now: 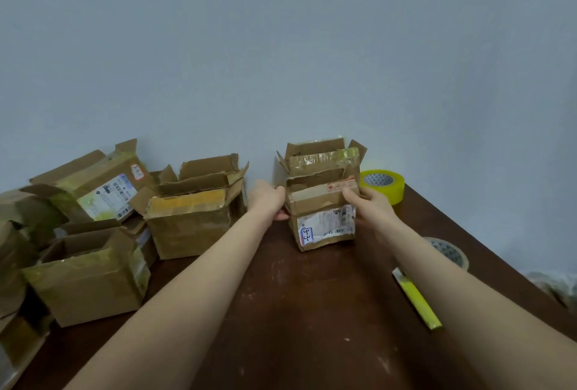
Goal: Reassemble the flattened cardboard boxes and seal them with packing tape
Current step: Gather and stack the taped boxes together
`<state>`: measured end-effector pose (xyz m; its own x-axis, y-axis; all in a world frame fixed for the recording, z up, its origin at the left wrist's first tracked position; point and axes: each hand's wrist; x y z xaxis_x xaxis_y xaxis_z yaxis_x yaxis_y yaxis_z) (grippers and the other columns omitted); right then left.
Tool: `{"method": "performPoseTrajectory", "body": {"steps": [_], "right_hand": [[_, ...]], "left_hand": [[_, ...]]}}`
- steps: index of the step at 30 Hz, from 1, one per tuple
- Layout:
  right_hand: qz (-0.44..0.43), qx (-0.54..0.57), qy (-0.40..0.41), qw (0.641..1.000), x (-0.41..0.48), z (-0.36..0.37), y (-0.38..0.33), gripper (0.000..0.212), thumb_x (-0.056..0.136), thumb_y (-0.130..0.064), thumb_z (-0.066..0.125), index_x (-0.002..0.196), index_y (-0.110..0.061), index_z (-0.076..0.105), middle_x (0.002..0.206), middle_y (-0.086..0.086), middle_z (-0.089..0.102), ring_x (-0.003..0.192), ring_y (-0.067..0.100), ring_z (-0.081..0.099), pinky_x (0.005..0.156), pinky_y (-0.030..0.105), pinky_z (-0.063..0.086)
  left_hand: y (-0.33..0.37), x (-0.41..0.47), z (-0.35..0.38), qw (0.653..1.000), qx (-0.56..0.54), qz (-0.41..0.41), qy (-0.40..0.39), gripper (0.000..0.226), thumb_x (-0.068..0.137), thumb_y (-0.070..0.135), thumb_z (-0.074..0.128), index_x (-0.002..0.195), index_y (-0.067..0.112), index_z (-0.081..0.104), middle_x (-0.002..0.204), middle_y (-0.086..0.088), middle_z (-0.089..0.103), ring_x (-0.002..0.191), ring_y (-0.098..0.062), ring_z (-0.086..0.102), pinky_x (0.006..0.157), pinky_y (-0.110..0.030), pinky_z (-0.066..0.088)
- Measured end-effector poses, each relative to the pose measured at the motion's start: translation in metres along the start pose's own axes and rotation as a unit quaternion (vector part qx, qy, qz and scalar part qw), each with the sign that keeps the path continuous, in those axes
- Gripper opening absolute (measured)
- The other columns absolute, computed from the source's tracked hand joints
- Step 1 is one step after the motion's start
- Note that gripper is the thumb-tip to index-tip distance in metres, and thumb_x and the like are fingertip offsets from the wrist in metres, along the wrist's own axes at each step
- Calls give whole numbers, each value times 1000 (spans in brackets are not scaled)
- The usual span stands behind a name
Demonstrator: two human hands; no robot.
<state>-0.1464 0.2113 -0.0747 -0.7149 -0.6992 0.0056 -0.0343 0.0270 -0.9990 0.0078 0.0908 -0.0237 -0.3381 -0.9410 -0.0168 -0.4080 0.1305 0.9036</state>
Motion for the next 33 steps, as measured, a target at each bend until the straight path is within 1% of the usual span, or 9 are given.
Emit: {"method": "performPoseTrajectory", "body": {"steps": [4,8,12,17,21,24,28,31,33], "right_hand": [[4,-146,126,981,29,5,6,38,93,-39,55,124,-17,61,118,3,65,110,27,59,92,41,48],[31,-155,144,977,53,11,5,47,96,-41,47,137,-17,48,132,7,58,119,30,55,99,47,46],[34,-132,128,982,58,8,6,57,94,-39,52,144,-15,37,138,8,52,123,31,51,100,47,46],[55,-126,131,982,38,6,8,79,88,-35,65,150,-9,22,146,13,44,130,33,44,99,42,42],[43,-155,230,960,9,14,-7,56,89,-26,63,137,-12,39,140,15,40,123,35,48,98,43,43],[-47,-156,291,943,-18,40,-24,28,90,-20,57,117,-16,49,129,11,45,116,29,50,91,38,41],[-147,-183,122,964,-32,112,-42,20,90,-30,59,106,-22,53,118,5,55,107,23,55,87,37,46],[-89,-196,-13,976,-31,169,-54,55,89,-45,59,133,-14,48,134,9,50,119,26,52,86,35,44],[-33,-170,-50,984,-26,198,-58,69,92,-49,55,144,-7,36,143,12,45,126,30,47,87,35,42]], "left_hand": [[7,21,32,998,-58,-18,-7,26,95,29,51,88,5,60,83,-11,68,70,-25,68,72,-41,60],[14,31,52,992,-107,-22,-62,36,97,42,43,103,10,59,96,-3,67,87,-17,63,76,-30,56],[9,27,57,984,-130,-20,-122,45,97,49,37,110,13,59,108,-2,67,102,-18,61,93,-32,49],[4,17,48,978,-154,-3,-139,32,101,44,32,93,19,51,85,10,54,82,-7,50,96,-31,38],[-1,1,27,985,-99,41,-133,35,99,48,33,80,23,48,87,5,48,79,-9,44,91,-32,39],[-6,-11,-3,992,-24,114,-50,43,101,40,35,117,6,57,111,-9,60,105,-23,55,96,-33,43],[-14,-15,-64,963,86,229,116,32,100,30,41,122,14,58,119,-4,59,111,-20,53,89,-30,44],[-32,2,-117,937,160,243,194,32,96,22,46,126,14,55,125,-5,56,117,-19,51,98,-35,44],[-49,15,-149,932,225,216,186,37,94,20,49,131,15,50,131,-5,52,120,-20,50,99,-37,45]]}}
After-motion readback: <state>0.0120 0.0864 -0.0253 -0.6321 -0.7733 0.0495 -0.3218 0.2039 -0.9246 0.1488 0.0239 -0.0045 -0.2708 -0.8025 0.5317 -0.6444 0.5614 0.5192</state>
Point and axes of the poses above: each hand's wrist, its own x-axis towards the middle knuckle, its own z-axis out of the palm, y = z × x
